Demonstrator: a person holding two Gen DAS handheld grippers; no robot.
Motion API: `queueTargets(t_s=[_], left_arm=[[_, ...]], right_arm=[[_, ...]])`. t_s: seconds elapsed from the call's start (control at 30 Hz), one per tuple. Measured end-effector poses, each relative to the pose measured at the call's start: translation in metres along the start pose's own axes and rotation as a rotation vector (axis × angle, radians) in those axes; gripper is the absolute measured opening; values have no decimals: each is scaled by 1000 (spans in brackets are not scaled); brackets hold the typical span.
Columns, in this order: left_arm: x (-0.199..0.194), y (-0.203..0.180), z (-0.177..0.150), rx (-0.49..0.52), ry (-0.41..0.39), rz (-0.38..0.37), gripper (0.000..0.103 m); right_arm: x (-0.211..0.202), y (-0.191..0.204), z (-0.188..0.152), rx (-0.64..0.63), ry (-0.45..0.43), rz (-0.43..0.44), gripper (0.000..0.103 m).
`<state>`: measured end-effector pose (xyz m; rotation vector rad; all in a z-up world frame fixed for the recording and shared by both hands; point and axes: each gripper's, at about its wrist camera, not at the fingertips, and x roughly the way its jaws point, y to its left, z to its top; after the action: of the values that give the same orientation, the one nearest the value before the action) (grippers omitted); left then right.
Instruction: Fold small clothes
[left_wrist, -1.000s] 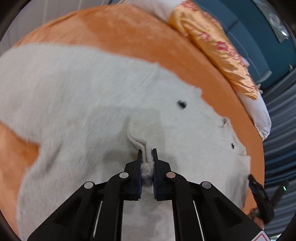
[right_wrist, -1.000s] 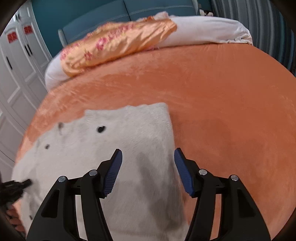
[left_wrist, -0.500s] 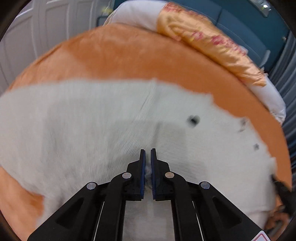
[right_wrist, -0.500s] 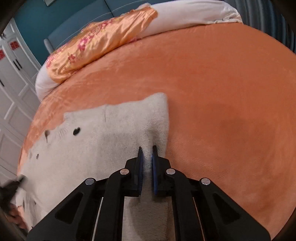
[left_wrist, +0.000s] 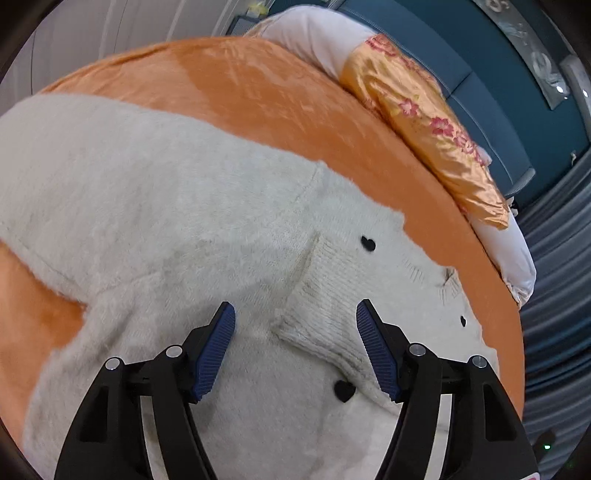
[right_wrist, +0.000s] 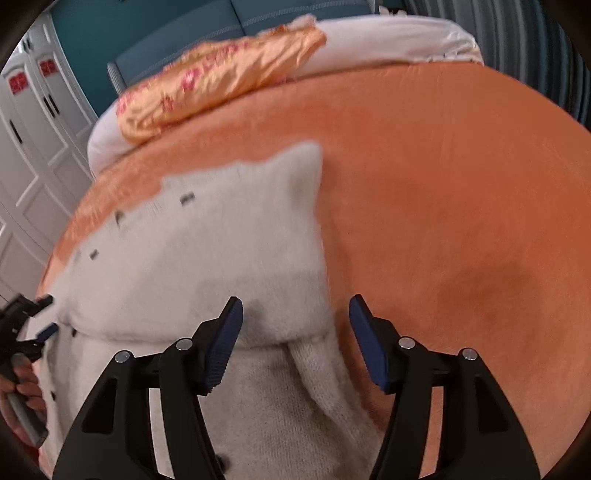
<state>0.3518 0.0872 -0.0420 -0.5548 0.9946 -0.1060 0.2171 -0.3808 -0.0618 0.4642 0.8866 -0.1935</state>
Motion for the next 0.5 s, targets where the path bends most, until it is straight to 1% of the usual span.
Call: queueTargets(t_s=[0.03, 0.07, 0.1, 0.13, 0.17, 0.23, 0.27, 0.33, 0.37, 0.4, 0.43, 0.47, 0.5], left_arm=[[6, -3, 1, 3, 23, 5, 66], [10, -7, 1, 14, 38, 8, 62], [13, -13, 2, 43, 49, 11, 53], [15, -18, 2, 71, 60, 11, 13], [15, -21, 2, 93, 68, 9, 5], [8, -24, -1, 117, 30, 25, 5], [9, -23, -4, 127, 28, 42, 5], [22, -16, -13, 125, 63, 71, 5], [26, -13, -17, 127, 61, 79, 5], [25, -12, -20, 141, 41, 80, 5], [23, -14, -21, 158, 28, 88, 6], [22, -16, -22, 162, 24, 92, 5], [22, -16, -22, 163, 21, 93, 5]], right_arm=[[2, 0, 2, 11, 5, 13, 34], [-2, 0, 6, 28, -9, 23, 19], [-9, 0, 11, 43, -35, 45, 19], [-21, 0, 16, 58, -86, 67, 17], [-34, 0, 20, 60, -137, 74, 16], [-43, -4, 20, 55, -176, 55, 15], [-36, -8, 18, 52, -160, 24, 15], [4, -24, 7, 62, -26, -40, 15], [16, -28, 2, 70, 3, -32, 15], [13, -27, 3, 68, -15, -26, 16], [5, -21, 10, 57, -14, -42, 17], [-3, -17, 13, 66, -27, -54, 19], [-10, -15, 14, 79, -42, -43, 19]])
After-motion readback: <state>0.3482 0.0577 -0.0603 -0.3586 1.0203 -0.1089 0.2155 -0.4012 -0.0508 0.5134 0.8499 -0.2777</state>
